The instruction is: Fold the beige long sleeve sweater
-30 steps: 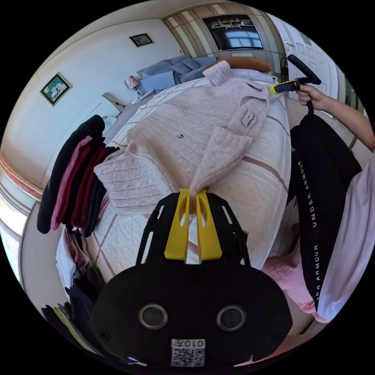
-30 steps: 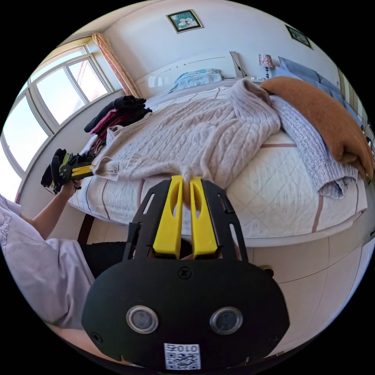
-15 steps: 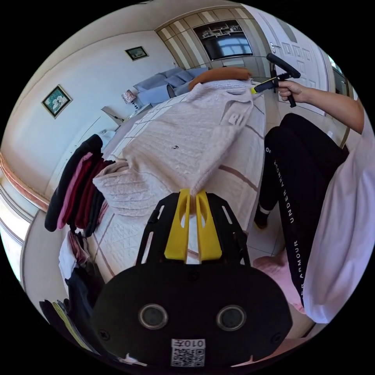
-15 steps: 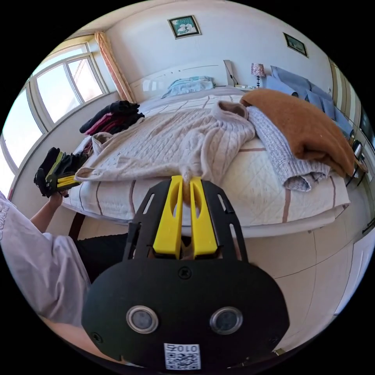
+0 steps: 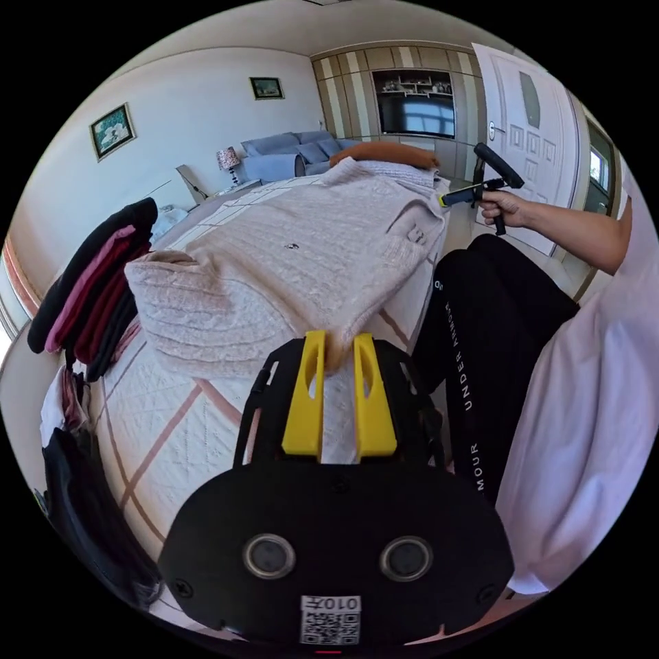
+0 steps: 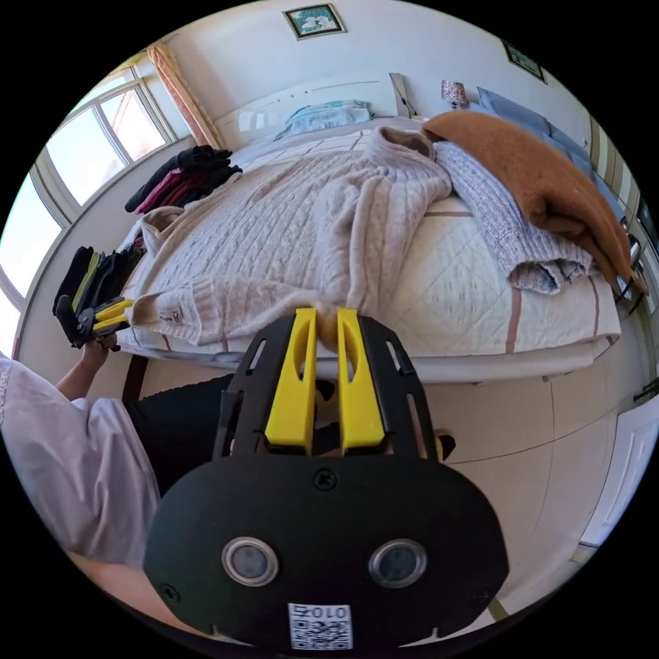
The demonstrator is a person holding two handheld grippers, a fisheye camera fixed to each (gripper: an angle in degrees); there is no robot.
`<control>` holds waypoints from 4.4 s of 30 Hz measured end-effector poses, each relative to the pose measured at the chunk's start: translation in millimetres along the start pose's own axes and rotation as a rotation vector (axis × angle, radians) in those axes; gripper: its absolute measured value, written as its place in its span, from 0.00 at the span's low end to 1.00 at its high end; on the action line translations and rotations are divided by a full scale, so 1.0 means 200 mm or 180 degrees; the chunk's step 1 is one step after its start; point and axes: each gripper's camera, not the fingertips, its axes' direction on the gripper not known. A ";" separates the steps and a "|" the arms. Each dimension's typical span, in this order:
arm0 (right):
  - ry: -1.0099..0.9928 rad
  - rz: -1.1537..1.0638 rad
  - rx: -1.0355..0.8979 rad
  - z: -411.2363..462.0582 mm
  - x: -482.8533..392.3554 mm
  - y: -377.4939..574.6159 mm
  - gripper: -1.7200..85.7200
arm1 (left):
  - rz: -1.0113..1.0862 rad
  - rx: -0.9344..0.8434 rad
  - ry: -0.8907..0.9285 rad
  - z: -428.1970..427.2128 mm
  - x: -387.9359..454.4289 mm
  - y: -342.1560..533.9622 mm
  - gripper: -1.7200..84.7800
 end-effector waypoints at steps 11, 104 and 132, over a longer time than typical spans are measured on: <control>0.0282 0.0099 0.0651 -0.55 -0.24 0.14 0.11 | -0.1607 0.0492 -0.0485 -0.62 -0.88 0.17 0.18; 0.0488 -0.1121 -0.0795 0.33 -0.97 -0.37 0.13 | 0.1663 -0.0595 -0.0561 0.12 0.64 0.15 0.12; -0.0129 -0.0864 -0.0167 -0.06 -1.07 -0.17 0.12 | -0.1515 0.0124 0.0781 -0.45 -0.45 0.27 0.15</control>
